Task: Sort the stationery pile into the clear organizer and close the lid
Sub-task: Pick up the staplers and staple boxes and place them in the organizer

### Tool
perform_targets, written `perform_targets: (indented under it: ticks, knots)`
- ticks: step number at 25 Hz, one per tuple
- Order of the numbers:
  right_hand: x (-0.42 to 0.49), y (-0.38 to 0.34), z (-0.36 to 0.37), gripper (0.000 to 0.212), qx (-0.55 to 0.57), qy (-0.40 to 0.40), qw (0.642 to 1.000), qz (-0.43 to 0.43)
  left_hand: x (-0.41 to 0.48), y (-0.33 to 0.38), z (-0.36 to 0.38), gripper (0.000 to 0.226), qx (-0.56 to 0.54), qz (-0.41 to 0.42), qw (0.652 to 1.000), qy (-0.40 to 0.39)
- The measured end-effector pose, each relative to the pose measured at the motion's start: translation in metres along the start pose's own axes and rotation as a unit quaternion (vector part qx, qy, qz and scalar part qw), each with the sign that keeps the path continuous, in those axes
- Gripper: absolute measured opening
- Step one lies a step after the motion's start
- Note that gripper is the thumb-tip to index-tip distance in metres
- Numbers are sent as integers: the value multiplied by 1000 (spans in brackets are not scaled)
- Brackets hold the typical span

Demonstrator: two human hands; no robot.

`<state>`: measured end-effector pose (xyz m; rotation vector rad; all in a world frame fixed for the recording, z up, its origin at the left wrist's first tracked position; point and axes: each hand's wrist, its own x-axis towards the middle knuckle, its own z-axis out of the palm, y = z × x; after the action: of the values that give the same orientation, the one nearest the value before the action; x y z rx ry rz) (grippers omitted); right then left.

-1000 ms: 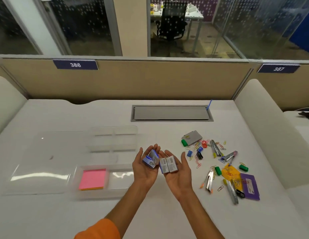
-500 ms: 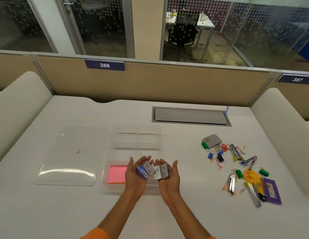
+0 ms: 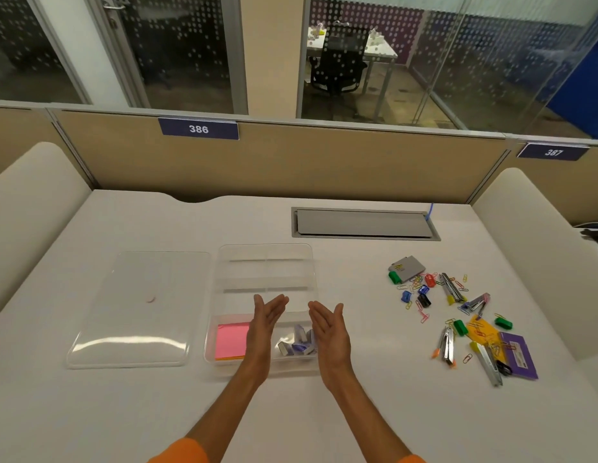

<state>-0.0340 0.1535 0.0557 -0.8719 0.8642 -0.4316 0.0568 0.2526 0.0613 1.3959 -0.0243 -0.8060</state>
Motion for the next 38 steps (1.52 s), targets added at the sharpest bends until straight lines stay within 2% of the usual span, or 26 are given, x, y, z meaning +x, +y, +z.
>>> perform_targets:
  ticks: [5,10,19,30,36,38]
  knots:
    - [0,-11,-4,53,-16,1,998,-55,3,11,1,56,1,56,998,19]
    - [-5,-33,-21,37,-19,15,994,-106,3,17,21,48,-19,56,998,35]
    - [-8,-66,-92,25,-24,79,990,-117,3,-3,104,39,-5,58,997,-46]
    - [-10,-93,-225,18,-22,199,974,-106,2,-68,238,29,177,28,975,-133]
    - [-2,-102,-306,3,-135,312,935,-99,8,-108,301,19,372,65,915,-141]
    - [2,-107,-327,9,-197,333,916,-108,11,-118,315,16,430,95,888,-131]
